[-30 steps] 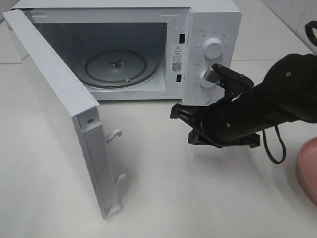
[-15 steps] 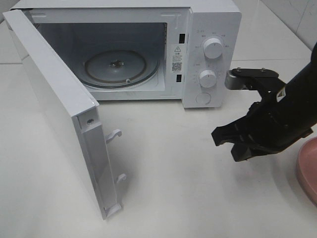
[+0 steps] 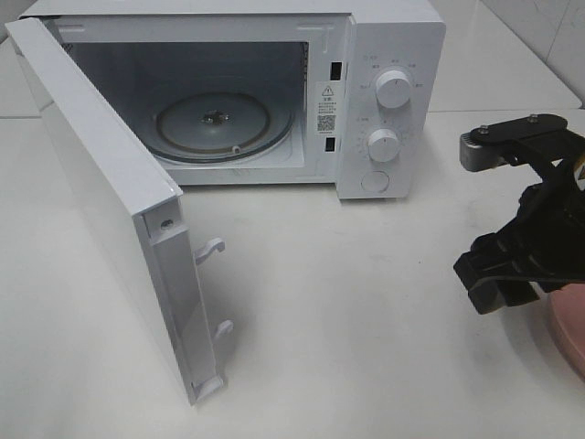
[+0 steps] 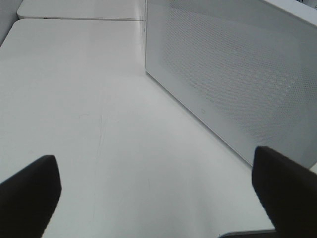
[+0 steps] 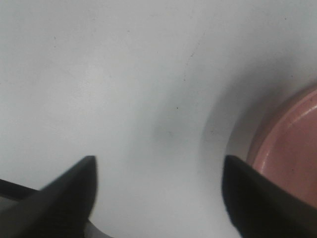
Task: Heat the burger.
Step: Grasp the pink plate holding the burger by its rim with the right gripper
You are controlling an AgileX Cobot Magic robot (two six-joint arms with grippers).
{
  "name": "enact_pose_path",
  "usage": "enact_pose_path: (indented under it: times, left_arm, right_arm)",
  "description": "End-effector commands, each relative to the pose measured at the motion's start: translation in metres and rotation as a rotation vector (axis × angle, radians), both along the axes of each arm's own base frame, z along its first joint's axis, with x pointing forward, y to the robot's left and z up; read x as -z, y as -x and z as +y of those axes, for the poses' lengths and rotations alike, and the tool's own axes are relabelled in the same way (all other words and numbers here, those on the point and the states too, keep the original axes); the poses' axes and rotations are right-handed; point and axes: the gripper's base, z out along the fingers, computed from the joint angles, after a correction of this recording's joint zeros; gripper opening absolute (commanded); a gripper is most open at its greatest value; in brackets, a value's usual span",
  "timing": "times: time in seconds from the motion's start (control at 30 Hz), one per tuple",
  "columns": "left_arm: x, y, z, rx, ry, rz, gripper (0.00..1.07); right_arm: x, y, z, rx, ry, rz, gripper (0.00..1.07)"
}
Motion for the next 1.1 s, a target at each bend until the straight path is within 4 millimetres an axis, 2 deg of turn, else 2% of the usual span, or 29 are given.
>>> enact_pose_path:
  times: [0.03,0.2,0.3,0.5,0.73,1.1]
  left_arm:
    - [0.000,0.002,0.000,0.003,-0.002,-0.026,0.99]
    - [0.000,0.002,0.000,0.003,-0.002,-0.026,0.99]
    - [0.000,0.002,0.000,0.003,-0.002,-0.026,0.99]
    - [0.000,0.002,0.000,0.003,-0.002,-0.026,0.99]
    - [0.000,0.002,0.000,0.003,-0.002,-0.026,0.99]
    - [0.000,0.002,0.000,0.003,-0.002,-0.026,0.99]
  right_arm:
    - [-0.001,-0.003,-0.015,0.053,0.017,0.003,1.02]
    - [-0.001,-0.007,-0.027,0.088,0.036,0.002,0.99]
    - [0.001,-0.010,-0.041,0.125,0.063,-0.001,0.93]
    - [0.007,-0.014,-0.051,0.168,0.079,0.024,0.88]
    - [0.029,-0.023,-0.059,0.193,0.107,0.106,0.87]
    - [0.065,-0.033,-0.057,0.175,0.119,0.174,0.84]
